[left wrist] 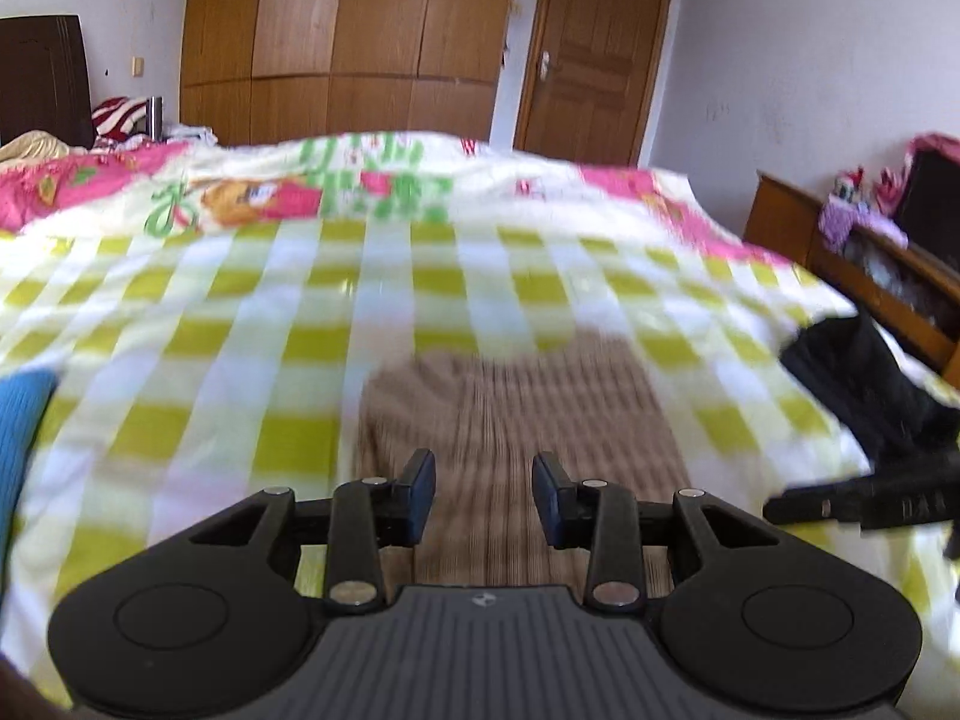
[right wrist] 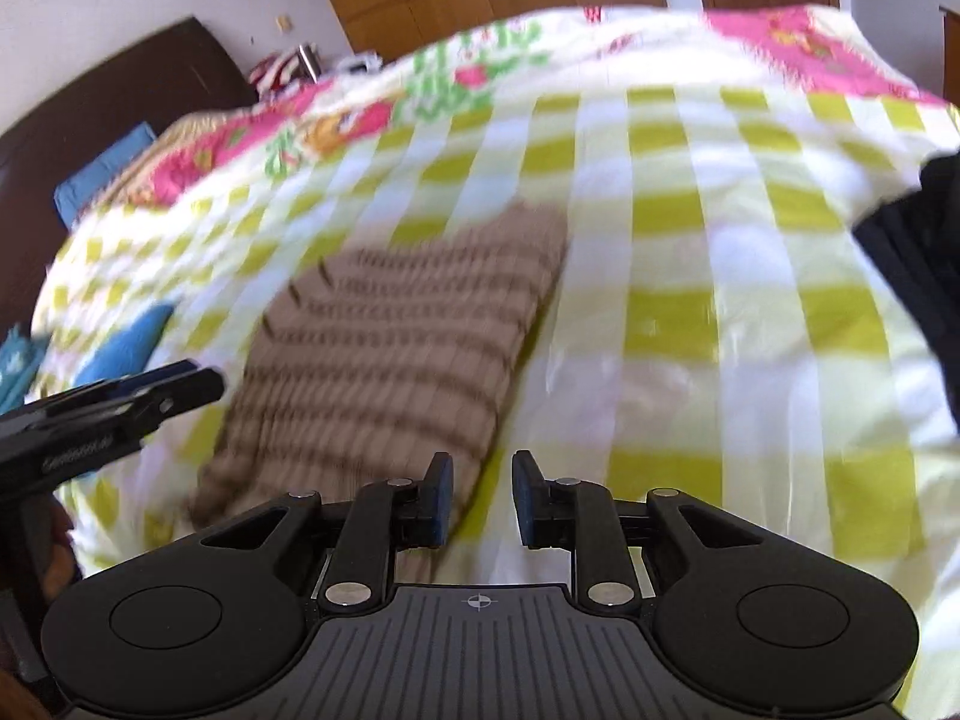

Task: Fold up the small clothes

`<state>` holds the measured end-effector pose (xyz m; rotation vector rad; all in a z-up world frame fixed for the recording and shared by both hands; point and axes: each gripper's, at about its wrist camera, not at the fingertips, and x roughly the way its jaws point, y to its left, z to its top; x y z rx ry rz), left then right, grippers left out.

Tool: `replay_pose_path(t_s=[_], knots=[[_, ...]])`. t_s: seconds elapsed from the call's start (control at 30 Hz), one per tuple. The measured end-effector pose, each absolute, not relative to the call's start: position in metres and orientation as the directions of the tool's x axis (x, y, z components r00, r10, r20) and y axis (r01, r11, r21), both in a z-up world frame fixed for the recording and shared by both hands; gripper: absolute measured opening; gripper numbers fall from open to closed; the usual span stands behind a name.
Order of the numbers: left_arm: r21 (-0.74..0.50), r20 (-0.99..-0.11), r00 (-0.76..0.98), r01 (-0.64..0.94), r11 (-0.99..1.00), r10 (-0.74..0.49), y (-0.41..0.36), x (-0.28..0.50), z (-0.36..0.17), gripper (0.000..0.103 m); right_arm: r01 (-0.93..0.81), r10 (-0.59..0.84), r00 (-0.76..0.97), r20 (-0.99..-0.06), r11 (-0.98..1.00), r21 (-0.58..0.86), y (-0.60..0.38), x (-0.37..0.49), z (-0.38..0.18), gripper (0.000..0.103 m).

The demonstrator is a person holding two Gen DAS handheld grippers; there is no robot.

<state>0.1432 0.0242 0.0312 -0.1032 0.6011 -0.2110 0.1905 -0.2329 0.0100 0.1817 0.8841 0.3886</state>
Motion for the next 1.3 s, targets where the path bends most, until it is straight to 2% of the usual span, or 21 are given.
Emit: replay_pose_path(t_s=[0.1,0.2,0.3,0.33,0.4,0.5,0.6,0.67,0.83,0.93,1.03,1.2,1.3], knots=[[-0.132,-0.546,0.813,0.153,0.979,-0.201,0.022,0.180,0.023,0.051,-0.225,0.367,0.601,-0.710,0.930,0.291,-0.222,0.217,0.003,0.023],[-0.121,-0.599,0.782,0.122,0.985,-0.171,0.026,0.207,-0.003,0.051,-0.171,0.376,0.587,-0.717,0.923,0.344,-0.216,0.249,-0.016,0.024],[-0.143,-0.625,0.761,0.107,0.984,-0.174,0.033,0.208,-0.026,0.053,-0.137,0.396,0.563,-0.726,0.910,0.391,-0.214,0.272,-0.034,0.024],[-0.156,-0.618,0.765,0.104,0.982,-0.179,0.036,0.205,-0.028,0.055,-0.134,0.393,0.563,-0.727,0.911,0.389,-0.211,0.278,-0.037,0.020],[-0.181,-0.610,0.772,0.082,0.980,-0.177,0.041,0.202,-0.031,0.059,-0.130,0.380,0.569,-0.729,0.917,0.376,-0.206,0.288,-0.039,0.016],[-0.242,-0.618,0.768,0.020,0.970,-0.170,0.052,0.202,-0.039,0.072,-0.128,0.365,0.557,-0.746,0.925,0.356,-0.198,0.303,-0.043,0.016],[-0.312,-0.617,0.764,-0.016,0.950,-0.189,0.061,0.196,-0.038,0.071,-0.157,0.351,0.576,-0.738,0.934,0.322,-0.196,0.293,-0.035,0.018],[-0.263,-0.601,0.782,0.000,0.965,-0.164,0.055,0.186,-0.027,0.069,-0.173,0.342,0.602,-0.722,0.938,0.300,-0.198,0.276,-0.023,0.023],[-0.234,-0.556,0.813,0.049,0.971,-0.175,0.049,0.150,-0.003,0.067,-0.210,0.409,0.594,-0.693,0.910,0.358,-0.201,0.218,-0.008,0.023],[-0.189,-0.603,0.780,0.068,0.980,-0.171,0.041,0.132,-0.009,0.067,-0.256,0.414,0.572,-0.708,0.910,0.326,-0.192,0.188,-0.017,0.025],[-0.141,-0.708,0.693,0.045,0.989,-0.133,0.036,0.126,-0.033,0.068,-0.301,0.322,0.574,-0.753,0.938,0.172,-0.177,0.178,-0.033,0.028],[-0.130,-0.713,0.693,0.021,0.991,-0.108,0.035,0.116,-0.030,0.069,-0.247,0.305,0.547,-0.779,0.948,0.198,-0.186,0.185,-0.038,0.030],[-0.111,-0.712,0.695,0.025,0.993,-0.097,0.032,0.110,-0.023,0.068,-0.255,0.309,0.578,-0.755,0.948,0.192,-0.188,0.172,-0.021,0.030]])
